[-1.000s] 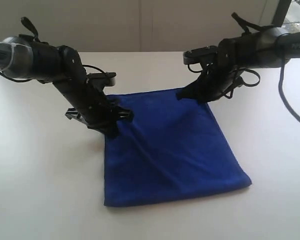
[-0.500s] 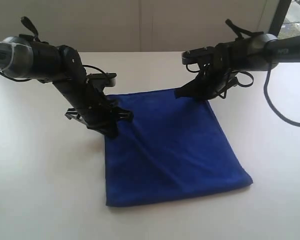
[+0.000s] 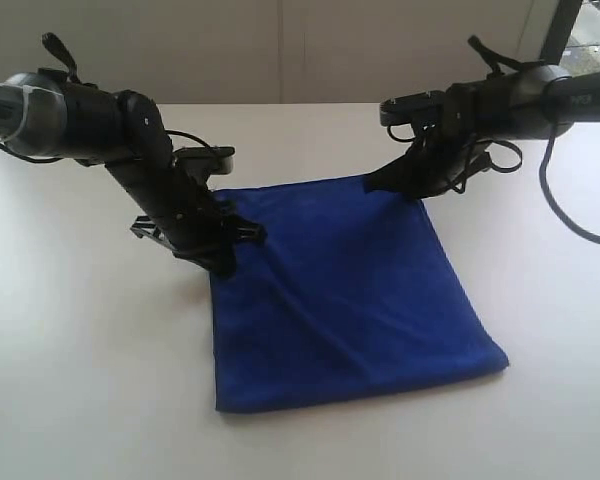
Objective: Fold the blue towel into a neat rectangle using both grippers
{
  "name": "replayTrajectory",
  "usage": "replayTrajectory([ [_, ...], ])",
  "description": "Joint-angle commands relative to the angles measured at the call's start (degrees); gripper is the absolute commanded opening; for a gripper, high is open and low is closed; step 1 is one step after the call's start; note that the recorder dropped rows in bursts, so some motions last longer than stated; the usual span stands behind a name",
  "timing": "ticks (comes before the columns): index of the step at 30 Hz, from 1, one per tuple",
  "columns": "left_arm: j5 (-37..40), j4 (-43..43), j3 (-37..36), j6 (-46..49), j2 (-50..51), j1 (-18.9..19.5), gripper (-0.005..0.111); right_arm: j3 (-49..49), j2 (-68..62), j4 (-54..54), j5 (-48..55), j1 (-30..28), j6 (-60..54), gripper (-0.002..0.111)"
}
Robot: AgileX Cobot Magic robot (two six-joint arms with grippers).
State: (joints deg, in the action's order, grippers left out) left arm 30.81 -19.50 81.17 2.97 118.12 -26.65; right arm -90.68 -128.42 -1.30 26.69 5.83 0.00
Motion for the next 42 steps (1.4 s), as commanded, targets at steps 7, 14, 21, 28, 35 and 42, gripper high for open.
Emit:
replayTrajectory([
  [7, -2.2, 3.5, -0.5, 5.0, -6.4, -0.3, 0.018, 0.2, 12.0, -0.2, 12.2, -0.5, -2.0, 0.000],
  [14, 0.7, 3.7, -0.5, 4.9, -8.8, -0.3, 0.018, 9.9, 19.1, 0.7, 14.7, 0.1, -0.9, 0.000],
  [21, -1.9, 3.4, -0.5, 6.1, -7.9, -0.3, 0.013, 26.2, 29.9, 1.6, 9.7, 2.1, -0.7, 0.000],
  [28, 8.4, -2.5, -0.9, 8.8, -6.8, -1.6, 0.000, 35.1, 31.6, 1.8, 8.6, 2.1, 0.0, 0.000],
  [35, 7.8, -2.8, -8.0, 8.5, -9.0, -6.8, 0.000, 41.1, 34.1, 1.9, 6.2, 2.6, 1.7, 0.000],
  [42, 2.1, -2.8, -16.8, 6.9, -16.1, -12.1, 0.000, 44.4, 38.5, 1.9, 5.0, 5.6, 2.6, 0.000],
])
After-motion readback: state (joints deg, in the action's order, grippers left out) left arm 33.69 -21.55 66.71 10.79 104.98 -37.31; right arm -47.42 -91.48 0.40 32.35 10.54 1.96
